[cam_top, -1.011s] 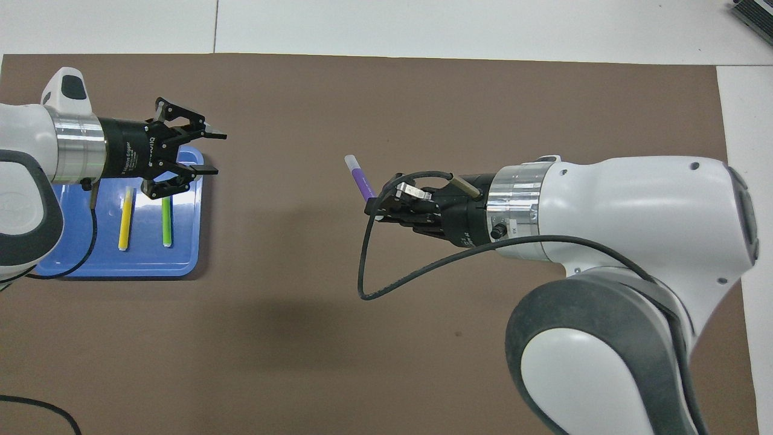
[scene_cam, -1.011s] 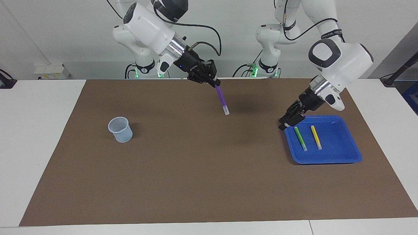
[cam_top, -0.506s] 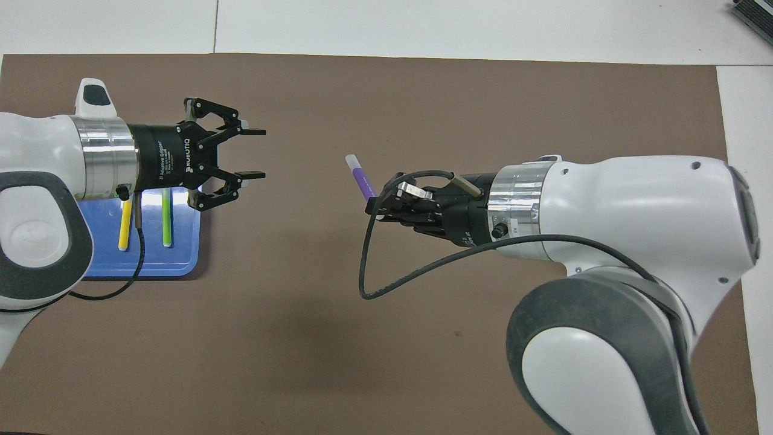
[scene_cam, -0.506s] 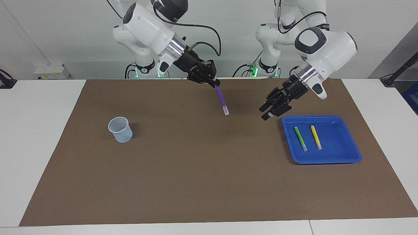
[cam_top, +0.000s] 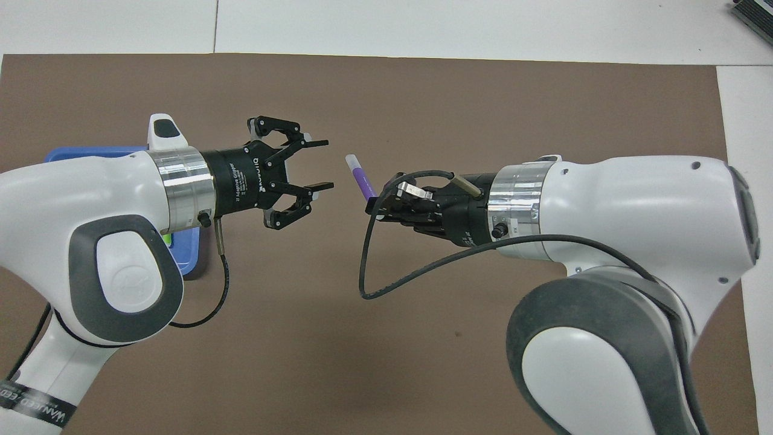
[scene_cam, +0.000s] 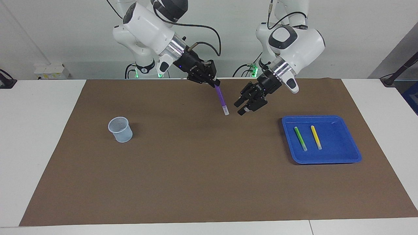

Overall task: Right arm passes pens to left for tray arrangement
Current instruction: 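Raise the open left gripper toward the purple pen in the right gripper, then close the left gripper on the purple pen held by the right gripper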

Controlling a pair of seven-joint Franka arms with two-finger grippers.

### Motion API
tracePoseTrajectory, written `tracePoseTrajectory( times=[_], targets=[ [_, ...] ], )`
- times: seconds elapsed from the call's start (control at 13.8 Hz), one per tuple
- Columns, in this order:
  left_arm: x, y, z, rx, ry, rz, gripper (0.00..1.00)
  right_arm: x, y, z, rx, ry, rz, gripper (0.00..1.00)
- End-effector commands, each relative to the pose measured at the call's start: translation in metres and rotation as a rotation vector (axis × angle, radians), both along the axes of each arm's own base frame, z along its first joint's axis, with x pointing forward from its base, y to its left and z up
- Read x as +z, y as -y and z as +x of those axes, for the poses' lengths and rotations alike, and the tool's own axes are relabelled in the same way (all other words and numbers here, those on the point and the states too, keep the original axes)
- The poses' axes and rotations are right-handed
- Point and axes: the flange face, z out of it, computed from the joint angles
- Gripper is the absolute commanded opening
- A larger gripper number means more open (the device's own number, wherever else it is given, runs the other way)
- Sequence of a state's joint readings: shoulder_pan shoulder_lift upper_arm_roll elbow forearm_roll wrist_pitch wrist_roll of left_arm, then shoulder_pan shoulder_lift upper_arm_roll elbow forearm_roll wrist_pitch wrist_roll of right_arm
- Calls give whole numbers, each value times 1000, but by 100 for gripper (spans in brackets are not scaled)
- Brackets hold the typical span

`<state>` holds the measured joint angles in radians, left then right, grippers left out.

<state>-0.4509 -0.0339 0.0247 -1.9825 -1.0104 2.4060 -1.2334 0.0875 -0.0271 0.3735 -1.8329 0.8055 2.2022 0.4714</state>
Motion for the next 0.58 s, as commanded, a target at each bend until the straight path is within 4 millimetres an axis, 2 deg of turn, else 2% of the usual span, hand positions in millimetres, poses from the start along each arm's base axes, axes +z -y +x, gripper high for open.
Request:
tracePoseTrajectory(
  times=[0.0, 0.22, 0.51],
  targets=[
    [4, 15, -19, 8, -23, -51, 65, 0, 3, -2, -19, -11, 25, 0],
    [7, 39, -32, 4, -41, -67, 66, 0, 3, -2, -21, -11, 24, 0],
    [7, 52, -39, 4, -45, -70, 65, 0, 4, -1, -25, -9, 25, 0]
  ],
)
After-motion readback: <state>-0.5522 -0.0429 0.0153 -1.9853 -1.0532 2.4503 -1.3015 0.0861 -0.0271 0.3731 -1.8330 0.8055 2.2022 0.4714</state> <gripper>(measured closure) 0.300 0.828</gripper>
